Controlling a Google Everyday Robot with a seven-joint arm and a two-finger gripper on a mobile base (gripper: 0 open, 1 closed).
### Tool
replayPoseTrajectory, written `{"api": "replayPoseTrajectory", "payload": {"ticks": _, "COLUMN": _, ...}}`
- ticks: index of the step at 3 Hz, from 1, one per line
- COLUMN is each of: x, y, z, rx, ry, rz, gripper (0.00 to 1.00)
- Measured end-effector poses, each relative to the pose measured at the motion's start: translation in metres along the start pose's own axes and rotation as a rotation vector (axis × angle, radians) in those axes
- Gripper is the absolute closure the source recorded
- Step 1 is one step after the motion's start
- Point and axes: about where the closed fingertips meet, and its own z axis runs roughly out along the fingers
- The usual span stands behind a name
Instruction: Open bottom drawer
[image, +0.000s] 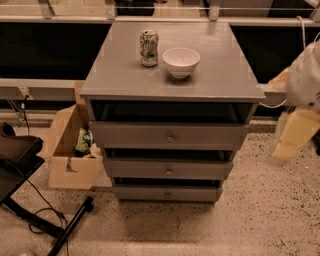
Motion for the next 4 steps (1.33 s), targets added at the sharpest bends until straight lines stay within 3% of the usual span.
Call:
{"api": "replayPoseTrajectory", "payload": {"ticks": 1, "x": 0.03, "y": 0.011, "z": 0.072, "rx": -0.038, "ry": -0.008, "rz": 0.046, "gripper": 0.0}}
{"api": "replayPoseTrajectory", "payload": {"ticks": 2, "x": 0.041, "y": 0.021, "z": 0.152, "rx": -0.051, "ry": 0.021, "rz": 0.038, "gripper": 0.0}}
{"api": "replayPoseTrajectory", "payload": {"ticks": 3, "x": 0.04, "y": 0.027, "z": 0.227, "rx": -0.025, "ry": 0.081, "rz": -0.016, "gripper": 0.0}}
{"api": "replayPoseTrajectory", "payload": {"ticks": 4, "x": 0.024, "y": 0.029, "z": 0.297, "rx": 0.003, "ry": 0.112, "rz": -0.072, "gripper": 0.0}}
